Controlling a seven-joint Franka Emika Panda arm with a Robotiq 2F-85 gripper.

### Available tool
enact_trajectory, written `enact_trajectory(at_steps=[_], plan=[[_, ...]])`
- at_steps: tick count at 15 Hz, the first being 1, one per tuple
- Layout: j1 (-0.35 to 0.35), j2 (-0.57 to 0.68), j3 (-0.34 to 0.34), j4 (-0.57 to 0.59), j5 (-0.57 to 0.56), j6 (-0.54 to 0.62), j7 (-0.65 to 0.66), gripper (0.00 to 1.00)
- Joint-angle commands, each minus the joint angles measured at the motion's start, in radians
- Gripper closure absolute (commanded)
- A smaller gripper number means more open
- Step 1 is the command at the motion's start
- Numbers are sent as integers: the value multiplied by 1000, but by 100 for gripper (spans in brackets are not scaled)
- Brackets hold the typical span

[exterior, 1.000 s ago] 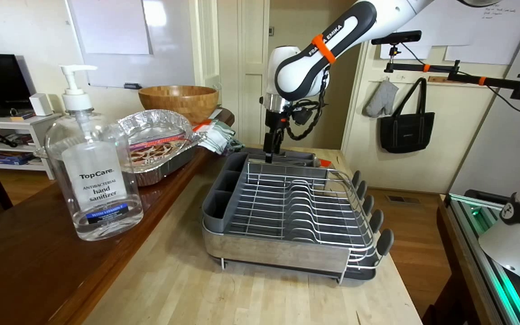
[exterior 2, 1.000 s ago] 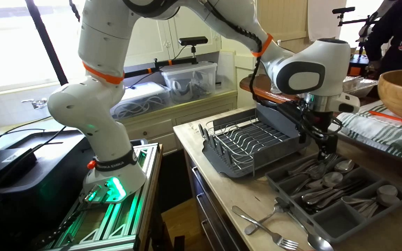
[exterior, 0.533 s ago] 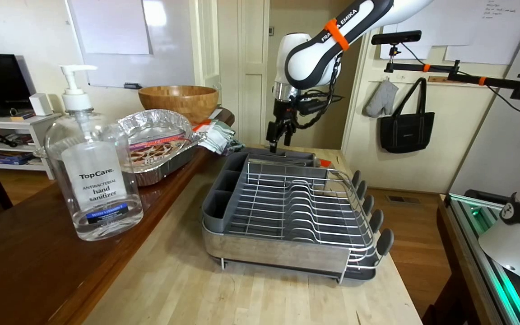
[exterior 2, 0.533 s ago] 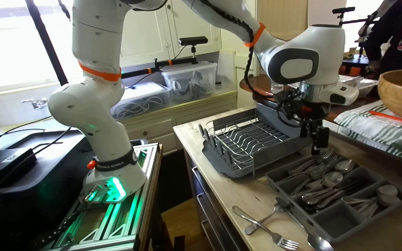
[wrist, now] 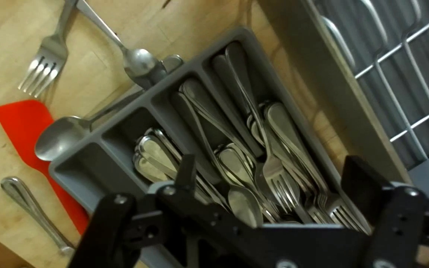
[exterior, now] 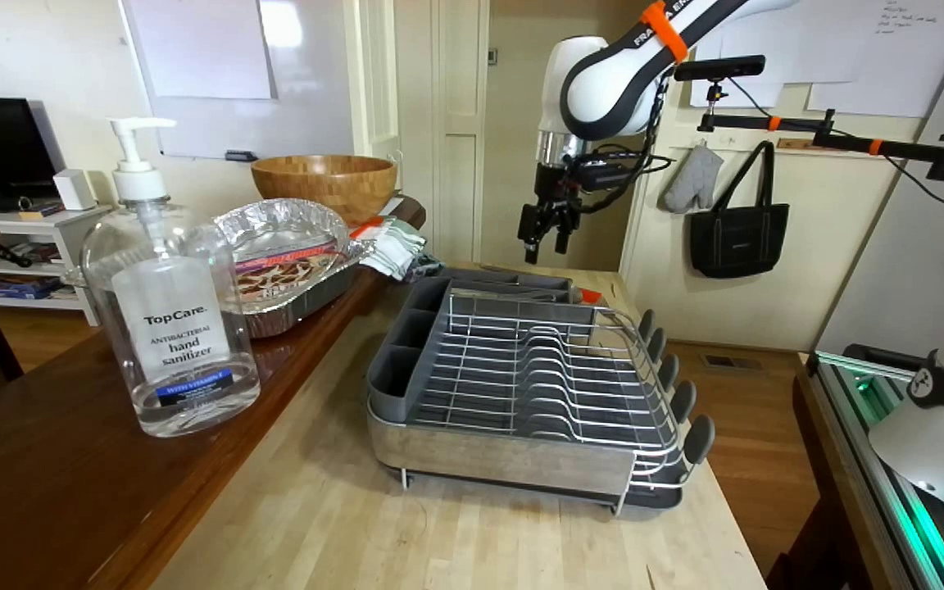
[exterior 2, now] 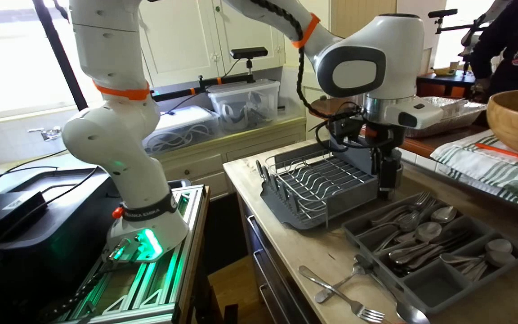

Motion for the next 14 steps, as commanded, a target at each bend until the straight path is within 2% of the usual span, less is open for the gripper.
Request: enact_trajectory(at_steps=[1,7,8,14], plan=[[8,-123,-23,-133,9,1,39,0],[-1,-242,-44,-262,6,33,71,0],[3,-184,-40,-194,0,1,49,0],[0,-226,-45,-233,0,6,58,0]])
